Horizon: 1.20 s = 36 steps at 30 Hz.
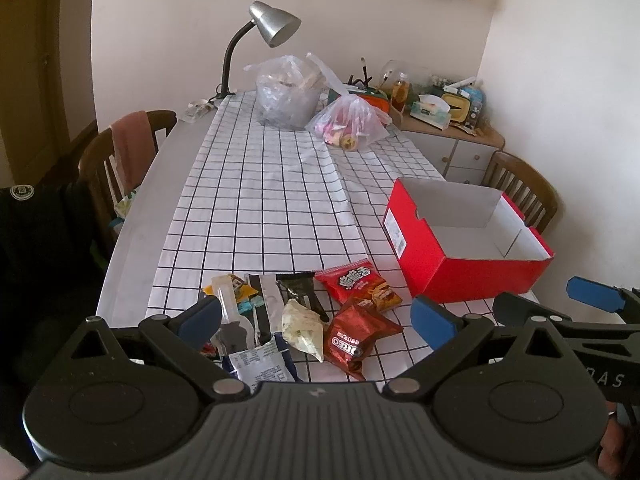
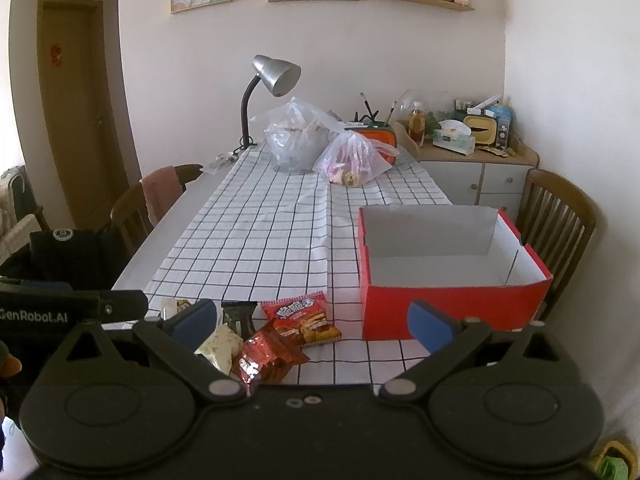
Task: Organize snacks
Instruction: 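Grasp the brown M&M's packet with the left tool while the right tool grasps the red-brown foil bag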
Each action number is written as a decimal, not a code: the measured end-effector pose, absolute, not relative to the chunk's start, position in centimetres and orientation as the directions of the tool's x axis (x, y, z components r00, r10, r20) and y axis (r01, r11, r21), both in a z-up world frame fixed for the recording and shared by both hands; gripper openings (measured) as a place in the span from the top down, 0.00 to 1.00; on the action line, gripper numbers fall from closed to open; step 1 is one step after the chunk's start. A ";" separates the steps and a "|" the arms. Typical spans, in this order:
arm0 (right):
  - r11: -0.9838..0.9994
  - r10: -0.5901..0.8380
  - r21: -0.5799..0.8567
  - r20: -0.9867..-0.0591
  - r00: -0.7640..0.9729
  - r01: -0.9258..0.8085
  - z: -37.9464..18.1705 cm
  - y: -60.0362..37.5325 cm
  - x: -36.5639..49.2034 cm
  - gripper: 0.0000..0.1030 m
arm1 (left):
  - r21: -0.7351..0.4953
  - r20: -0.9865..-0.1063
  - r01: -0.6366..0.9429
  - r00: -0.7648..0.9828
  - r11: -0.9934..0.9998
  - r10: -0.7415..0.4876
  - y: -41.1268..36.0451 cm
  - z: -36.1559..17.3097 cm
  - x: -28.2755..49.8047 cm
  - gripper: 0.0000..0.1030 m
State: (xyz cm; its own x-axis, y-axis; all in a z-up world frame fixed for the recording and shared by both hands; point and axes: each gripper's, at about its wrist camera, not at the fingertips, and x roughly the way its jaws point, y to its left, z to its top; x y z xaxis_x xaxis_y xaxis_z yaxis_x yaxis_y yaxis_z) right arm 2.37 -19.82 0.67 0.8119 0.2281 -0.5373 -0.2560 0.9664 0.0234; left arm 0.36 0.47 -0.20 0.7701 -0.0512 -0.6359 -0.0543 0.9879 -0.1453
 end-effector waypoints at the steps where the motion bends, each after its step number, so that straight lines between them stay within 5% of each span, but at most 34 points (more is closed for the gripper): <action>1: 0.965 0.231 0.024 -0.541 0.808 -0.260 0.6 -19.7 2.6 0.01 | -0.146 -0.638 -0.055 0.768 0.988 -0.051 0.5 -0.3 0.5 0.01; 18: 0.891 0.381 0.088 -0.675 0.631 -0.444 -5.4 -15.6 7.3 0.02 | -0.169 -0.777 -0.266 0.628 0.949 0.037 6.1 -5.9 3.1 0.02; 30: 0.903 0.332 0.077 -0.750 0.572 -0.424 -9.7 -14.9 12.5 0.04 | -0.200 -0.829 -0.382 0.556 0.902 0.051 10.2 -9.0 5.5 0.02; 36: 0.898 0.346 0.128 -0.798 0.494 -0.421 -12.3 -14.5 14.5 0.07 | -0.205 -0.864 -0.446 0.500 0.871 0.053 12.0 -11.4 7.9 0.12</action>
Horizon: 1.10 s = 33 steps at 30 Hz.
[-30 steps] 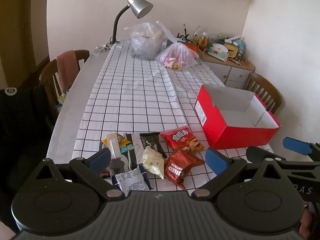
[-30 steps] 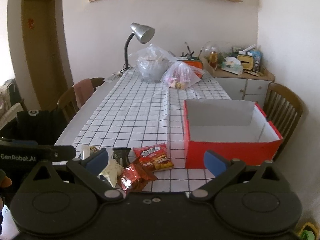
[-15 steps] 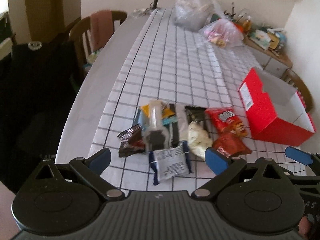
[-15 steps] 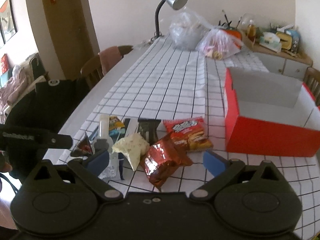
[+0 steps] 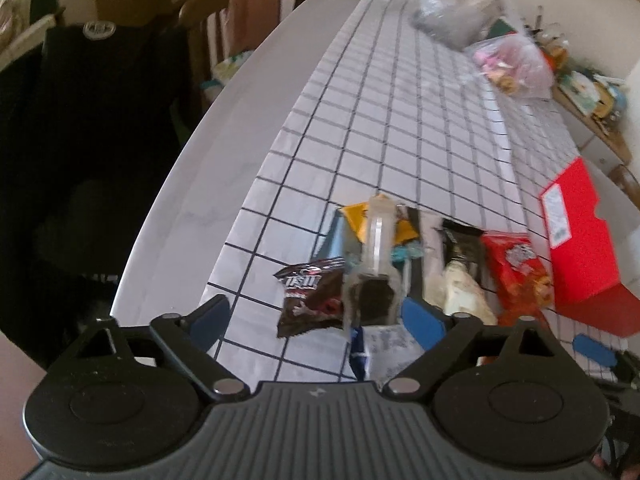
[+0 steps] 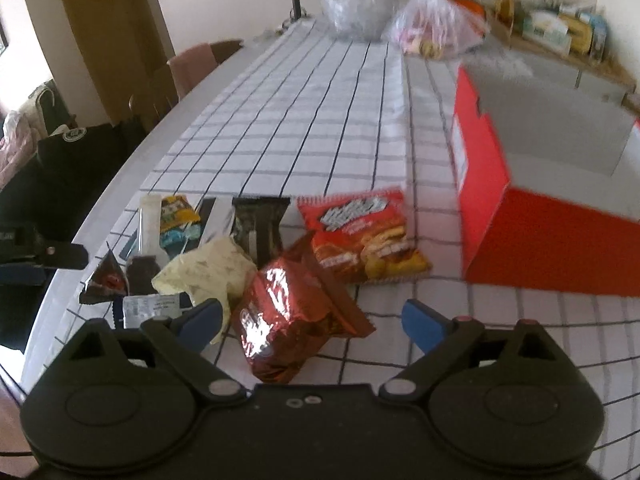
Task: Organize snacks
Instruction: 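Grasp the brown M&M's packet with the left tool while the right tool grasps the red-brown foil bag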
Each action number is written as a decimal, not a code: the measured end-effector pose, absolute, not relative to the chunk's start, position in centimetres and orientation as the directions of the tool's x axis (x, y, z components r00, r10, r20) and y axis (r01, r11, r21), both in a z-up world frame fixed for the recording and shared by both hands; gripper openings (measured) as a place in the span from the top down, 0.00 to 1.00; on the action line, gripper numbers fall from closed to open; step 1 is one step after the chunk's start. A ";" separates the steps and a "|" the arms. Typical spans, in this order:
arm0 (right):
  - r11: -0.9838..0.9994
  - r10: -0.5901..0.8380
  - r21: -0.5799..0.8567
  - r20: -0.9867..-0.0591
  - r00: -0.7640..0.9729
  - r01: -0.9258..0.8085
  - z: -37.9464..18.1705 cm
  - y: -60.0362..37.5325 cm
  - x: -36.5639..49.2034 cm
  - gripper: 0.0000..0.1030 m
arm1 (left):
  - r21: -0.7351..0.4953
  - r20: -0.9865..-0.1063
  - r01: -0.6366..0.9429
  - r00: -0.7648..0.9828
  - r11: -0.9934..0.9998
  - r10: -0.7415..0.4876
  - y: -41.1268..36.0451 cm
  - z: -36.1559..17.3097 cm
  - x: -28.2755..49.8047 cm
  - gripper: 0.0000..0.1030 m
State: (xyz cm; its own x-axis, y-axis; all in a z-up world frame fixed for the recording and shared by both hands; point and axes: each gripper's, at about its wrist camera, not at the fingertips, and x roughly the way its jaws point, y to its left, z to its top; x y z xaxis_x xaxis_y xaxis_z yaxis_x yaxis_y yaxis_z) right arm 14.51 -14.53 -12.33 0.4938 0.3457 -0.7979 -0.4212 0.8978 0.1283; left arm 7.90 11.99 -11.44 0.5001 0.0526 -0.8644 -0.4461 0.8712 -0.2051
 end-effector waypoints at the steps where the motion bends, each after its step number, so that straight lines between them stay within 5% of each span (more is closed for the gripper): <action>1: 0.899 0.339 0.127 -0.806 0.485 -0.418 -12.7 -14.4 14.6 0.09 | -0.208 -0.869 -0.457 0.492 0.865 0.051 12.3 -11.8 8.2 0.14; 21: 0.883 0.437 0.314 -0.820 0.370 -0.348 -15.1 -15.0 16.7 0.33 | -0.421 -0.889 -0.593 0.421 0.686 -0.181 16.2 -17.2 10.7 0.33; 33: 0.891 0.435 0.312 -0.795 0.423 -0.329 -14.2 -15.6 15.7 0.59 | -0.462 -0.873 -0.612 0.441 0.642 -0.208 17.2 -17.3 9.5 0.68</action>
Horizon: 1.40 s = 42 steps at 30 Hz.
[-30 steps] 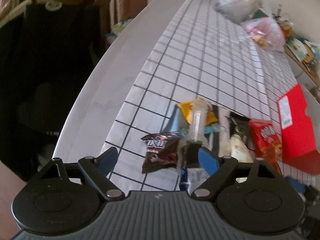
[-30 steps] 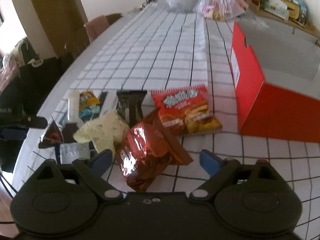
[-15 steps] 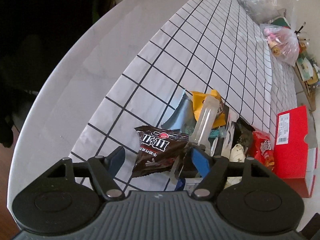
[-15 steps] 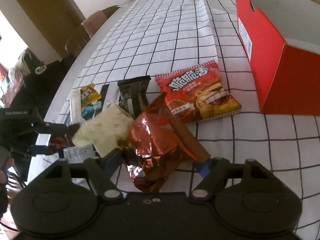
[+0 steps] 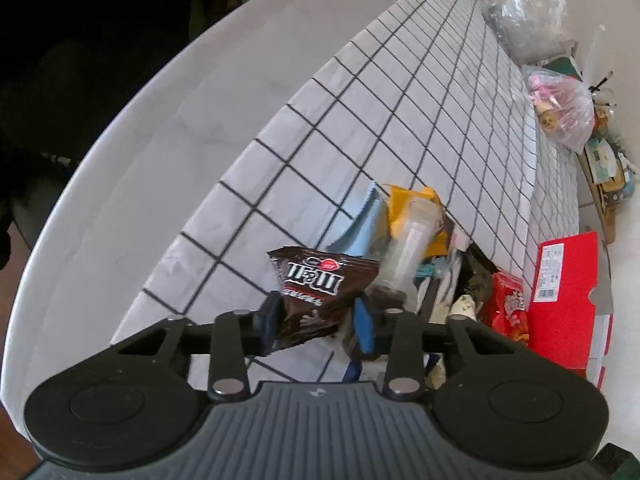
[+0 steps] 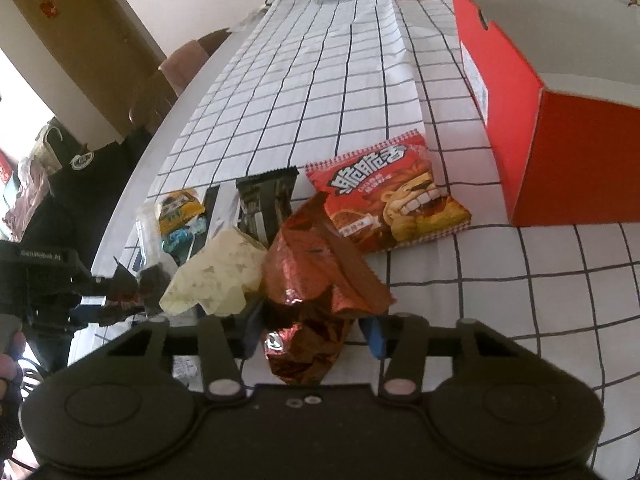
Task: Organize snacks
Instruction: 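Grasp the brown M&M's packet with the left tool while the right tool grasps the red-brown foil bag, then carry the M&M's packet and foil bag over the red box with both tools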
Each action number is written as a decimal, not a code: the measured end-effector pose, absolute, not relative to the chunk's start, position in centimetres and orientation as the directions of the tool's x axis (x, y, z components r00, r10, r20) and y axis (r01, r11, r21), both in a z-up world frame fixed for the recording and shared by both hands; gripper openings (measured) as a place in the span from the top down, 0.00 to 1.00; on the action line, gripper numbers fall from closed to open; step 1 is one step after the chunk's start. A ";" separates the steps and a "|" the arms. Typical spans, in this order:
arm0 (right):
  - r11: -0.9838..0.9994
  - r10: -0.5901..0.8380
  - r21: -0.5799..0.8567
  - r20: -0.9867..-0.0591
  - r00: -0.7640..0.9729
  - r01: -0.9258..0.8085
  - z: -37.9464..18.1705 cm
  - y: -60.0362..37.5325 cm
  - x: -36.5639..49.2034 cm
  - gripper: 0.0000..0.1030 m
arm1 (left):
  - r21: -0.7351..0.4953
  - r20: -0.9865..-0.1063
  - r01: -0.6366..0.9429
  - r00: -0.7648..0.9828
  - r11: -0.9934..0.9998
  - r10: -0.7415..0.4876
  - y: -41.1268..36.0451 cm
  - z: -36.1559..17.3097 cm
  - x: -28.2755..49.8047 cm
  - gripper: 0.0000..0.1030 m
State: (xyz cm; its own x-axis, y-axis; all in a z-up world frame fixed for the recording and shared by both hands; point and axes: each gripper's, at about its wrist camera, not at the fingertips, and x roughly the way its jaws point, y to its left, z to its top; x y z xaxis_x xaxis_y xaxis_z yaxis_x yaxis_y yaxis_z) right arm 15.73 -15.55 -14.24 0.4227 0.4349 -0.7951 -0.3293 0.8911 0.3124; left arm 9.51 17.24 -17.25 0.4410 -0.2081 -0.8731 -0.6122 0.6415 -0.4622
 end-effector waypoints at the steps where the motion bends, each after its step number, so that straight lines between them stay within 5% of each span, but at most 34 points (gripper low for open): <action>1: 0.891 0.436 0.311 -0.792 0.427 -0.331 -14.1 -15.5 15.6 0.61 | -0.465 -0.872 -0.613 0.443 0.639 -0.209 17.3 -17.3 9.4 0.68; 22: 0.904 0.420 0.283 -0.731 0.538 -0.320 -10.7 -17.4 12.1 0.68 | -0.430 -0.870 -0.578 0.471 0.694 -0.147 16.7 -14.0 5.2 0.75; 42: 0.944 0.329 0.218 -0.590 0.737 -0.247 -0.7 -23.6 10.4 0.68 | -0.380 -0.777 -0.202 0.599 0.903 -0.193 5.9 -3.2 8.5 0.75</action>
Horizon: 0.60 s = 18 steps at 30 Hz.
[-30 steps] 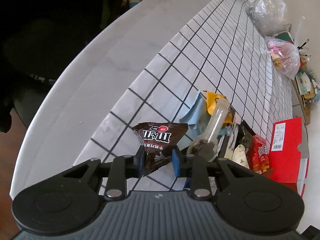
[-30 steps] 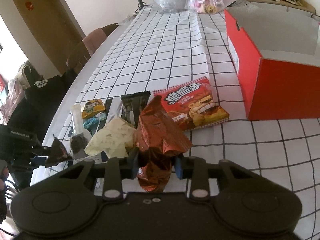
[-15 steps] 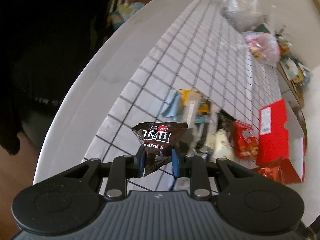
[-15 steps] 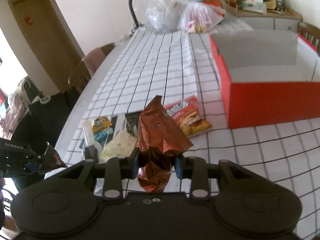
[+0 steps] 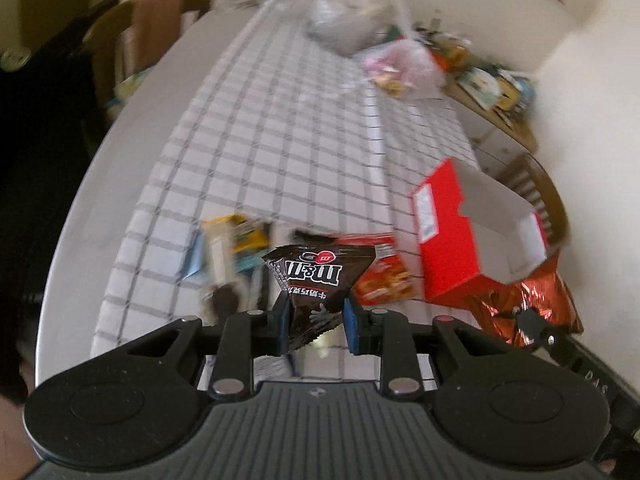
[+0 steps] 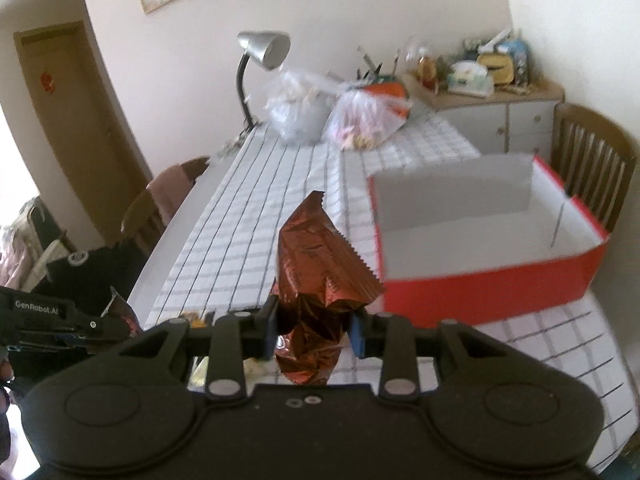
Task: Organize snacks
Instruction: 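Carry the M&M's packet and foil bag over the red box with both tools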
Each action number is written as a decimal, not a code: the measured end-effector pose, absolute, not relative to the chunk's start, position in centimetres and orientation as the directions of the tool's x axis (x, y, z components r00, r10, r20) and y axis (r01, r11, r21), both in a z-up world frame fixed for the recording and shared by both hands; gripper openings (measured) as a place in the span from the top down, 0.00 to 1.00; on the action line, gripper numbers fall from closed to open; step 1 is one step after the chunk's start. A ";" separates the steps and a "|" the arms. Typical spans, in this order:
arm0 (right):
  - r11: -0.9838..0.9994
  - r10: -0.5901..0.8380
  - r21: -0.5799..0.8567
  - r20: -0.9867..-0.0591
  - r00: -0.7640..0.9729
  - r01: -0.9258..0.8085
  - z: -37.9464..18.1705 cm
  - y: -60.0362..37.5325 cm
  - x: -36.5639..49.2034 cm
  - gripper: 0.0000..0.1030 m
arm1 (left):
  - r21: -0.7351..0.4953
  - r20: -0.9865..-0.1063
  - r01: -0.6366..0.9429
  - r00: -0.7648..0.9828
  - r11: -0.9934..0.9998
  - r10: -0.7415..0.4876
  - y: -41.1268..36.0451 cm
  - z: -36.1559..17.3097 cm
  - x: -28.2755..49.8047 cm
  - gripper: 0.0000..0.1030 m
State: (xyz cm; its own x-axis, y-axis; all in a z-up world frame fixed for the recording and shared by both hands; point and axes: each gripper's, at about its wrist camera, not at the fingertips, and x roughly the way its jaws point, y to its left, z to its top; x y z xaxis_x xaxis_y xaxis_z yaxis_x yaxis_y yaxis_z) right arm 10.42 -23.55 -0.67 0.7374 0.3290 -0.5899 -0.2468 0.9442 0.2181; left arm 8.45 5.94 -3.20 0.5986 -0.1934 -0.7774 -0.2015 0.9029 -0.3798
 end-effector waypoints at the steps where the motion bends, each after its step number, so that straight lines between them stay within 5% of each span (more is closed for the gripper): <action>1: 0.946 0.325 0.219 -0.585 0.744 -0.241 -0.4 -24.1 10.7 0.68 | -0.375 -0.773 -0.183 0.602 0.909 -0.198 5.2 -2.8 8.9 0.75; 18: 0.972 0.235 0.163 -0.590 0.772 -0.171 0.0 -34.6 18.7 0.68 | -0.278 -0.798 0.039 0.546 0.960 -0.253 -11.6 -1.2 19.6 0.75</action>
State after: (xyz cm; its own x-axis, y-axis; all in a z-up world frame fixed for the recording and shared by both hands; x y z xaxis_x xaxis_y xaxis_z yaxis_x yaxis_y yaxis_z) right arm 18.74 -34.56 0.00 0.7723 0.2353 -0.5900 -0.1714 0.9716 0.1631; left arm 19.57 -11.58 -1.16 0.5464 -0.2533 -0.7983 0.0395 0.9599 -0.2776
